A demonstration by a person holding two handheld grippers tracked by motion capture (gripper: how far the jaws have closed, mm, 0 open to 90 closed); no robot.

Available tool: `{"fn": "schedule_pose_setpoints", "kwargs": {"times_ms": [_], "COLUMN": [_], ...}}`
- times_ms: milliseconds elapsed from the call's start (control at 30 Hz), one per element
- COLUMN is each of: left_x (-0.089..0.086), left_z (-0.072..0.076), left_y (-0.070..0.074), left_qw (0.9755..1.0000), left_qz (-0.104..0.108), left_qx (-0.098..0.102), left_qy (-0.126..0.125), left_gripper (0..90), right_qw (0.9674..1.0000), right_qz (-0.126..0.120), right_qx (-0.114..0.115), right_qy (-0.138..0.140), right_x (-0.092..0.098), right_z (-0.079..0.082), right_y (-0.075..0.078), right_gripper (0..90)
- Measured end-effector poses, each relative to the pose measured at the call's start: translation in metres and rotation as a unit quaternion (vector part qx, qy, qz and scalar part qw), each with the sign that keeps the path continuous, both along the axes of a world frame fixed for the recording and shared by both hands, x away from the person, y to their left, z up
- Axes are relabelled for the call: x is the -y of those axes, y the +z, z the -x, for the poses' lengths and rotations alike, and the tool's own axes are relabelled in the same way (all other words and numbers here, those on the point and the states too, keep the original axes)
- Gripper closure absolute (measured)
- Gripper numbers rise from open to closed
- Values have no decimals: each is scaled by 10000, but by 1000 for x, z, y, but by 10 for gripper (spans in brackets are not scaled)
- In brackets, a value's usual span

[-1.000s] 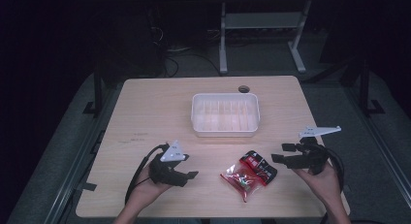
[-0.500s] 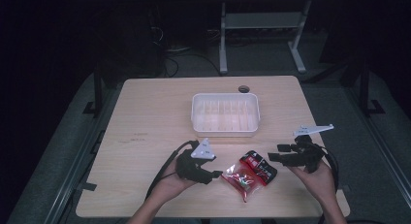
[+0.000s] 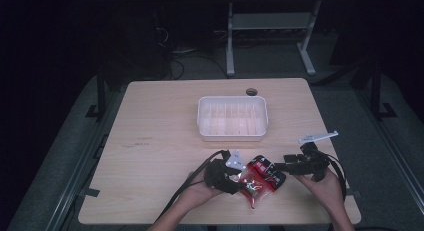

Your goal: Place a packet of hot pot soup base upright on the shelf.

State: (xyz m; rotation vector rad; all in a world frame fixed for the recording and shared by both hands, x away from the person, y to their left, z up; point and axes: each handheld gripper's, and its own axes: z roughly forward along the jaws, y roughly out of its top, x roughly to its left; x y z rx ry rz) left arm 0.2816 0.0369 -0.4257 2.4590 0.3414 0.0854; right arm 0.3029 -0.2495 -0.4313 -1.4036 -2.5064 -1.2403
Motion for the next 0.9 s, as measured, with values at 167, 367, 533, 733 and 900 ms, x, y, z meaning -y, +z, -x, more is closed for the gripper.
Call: {"fn": "schedule_pose_setpoints", "kwargs": {"times_ms": [167, 367, 533, 733, 900], "left_x": [4, 3, 3, 0, -1], "left_z": [2, 1, 2, 2, -3], "left_y": [-11, -20, -24, -19, -22], "left_qw": [9999, 9996, 9990, 9996, 9992], "left_qz": [-154, -239, -451, -286, -392], "left_qx": [-45, -120, -19, -71, -122], "left_qy": [-14, 53, -49, -19, -26], "left_gripper": [433, 442, 482, 477, 481], "right_qw": [9998, 9991, 9985, 9985, 9982], "right_qz": [125, 247, 251, 263, 65], "right_qx": [-124, -347, -494, -474, -581], "right_qy": [-1, 35, 30, -66, -144], "right_x": [-4, -8, -7, -6, -1], "right_z": [0, -1, 1, -8, -20], "right_y": [-10, -20, -24, -26, -24], "right_gripper": [352, 378, 418, 430, 473]}}
